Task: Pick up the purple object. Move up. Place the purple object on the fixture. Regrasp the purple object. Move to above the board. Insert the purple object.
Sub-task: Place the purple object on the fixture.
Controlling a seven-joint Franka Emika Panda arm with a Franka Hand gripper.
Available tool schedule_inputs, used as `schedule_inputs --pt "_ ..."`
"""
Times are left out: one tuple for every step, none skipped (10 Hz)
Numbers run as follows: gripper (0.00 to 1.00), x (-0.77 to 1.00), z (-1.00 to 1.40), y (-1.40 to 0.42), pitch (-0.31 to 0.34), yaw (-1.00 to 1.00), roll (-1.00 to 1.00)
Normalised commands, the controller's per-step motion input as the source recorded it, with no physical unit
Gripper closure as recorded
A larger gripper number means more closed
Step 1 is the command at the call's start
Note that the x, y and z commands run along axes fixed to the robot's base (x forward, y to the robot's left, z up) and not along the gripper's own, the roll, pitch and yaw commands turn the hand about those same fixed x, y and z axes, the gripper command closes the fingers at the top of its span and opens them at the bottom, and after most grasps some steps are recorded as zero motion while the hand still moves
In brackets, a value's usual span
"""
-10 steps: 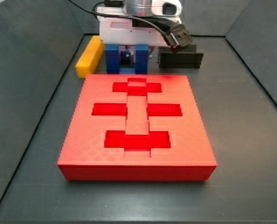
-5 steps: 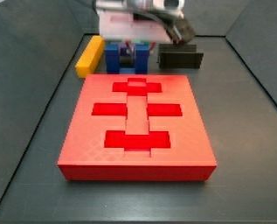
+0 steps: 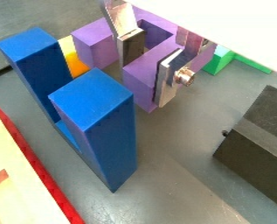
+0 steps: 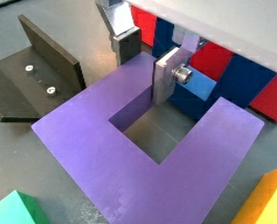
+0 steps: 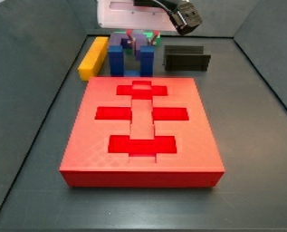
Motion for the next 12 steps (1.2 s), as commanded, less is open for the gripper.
schedule_inputs --pt "1.00 0.00 -0.02 0.00 0.000 0.00 0.00" --pt "1.00 0.00 0.00 0.00 0.000 0.00 -0.01" --pt "1.00 0.00 0.01 0.00 0.000 0.00 -0.02" --pt "1.00 0.00 0.20 0.03 0.000 0.00 -0.03" --pt "1.00 0.09 0.58 0.11 0.109 0.12 -0.06" --pt "1.00 0.12 0.73 0.00 0.203 0.35 0.01" --pt "1.00 0.20 0.79 0.00 0.123 0.41 0.00" --pt "1.00 0.36 0.86 -0.03 0.066 0.41 0.00" --pt "1.00 0.55 0.83 0.00 0.040 0.32 0.01" --pt "1.00 0.56 0.67 0.00 0.009 0.12 0.00" --pt "1.00 0.58 0.62 0.05 0.000 0.00 0.00" --pt "1.00 0.55 0.43 0.21 -0.240 -0.26 -0.30"
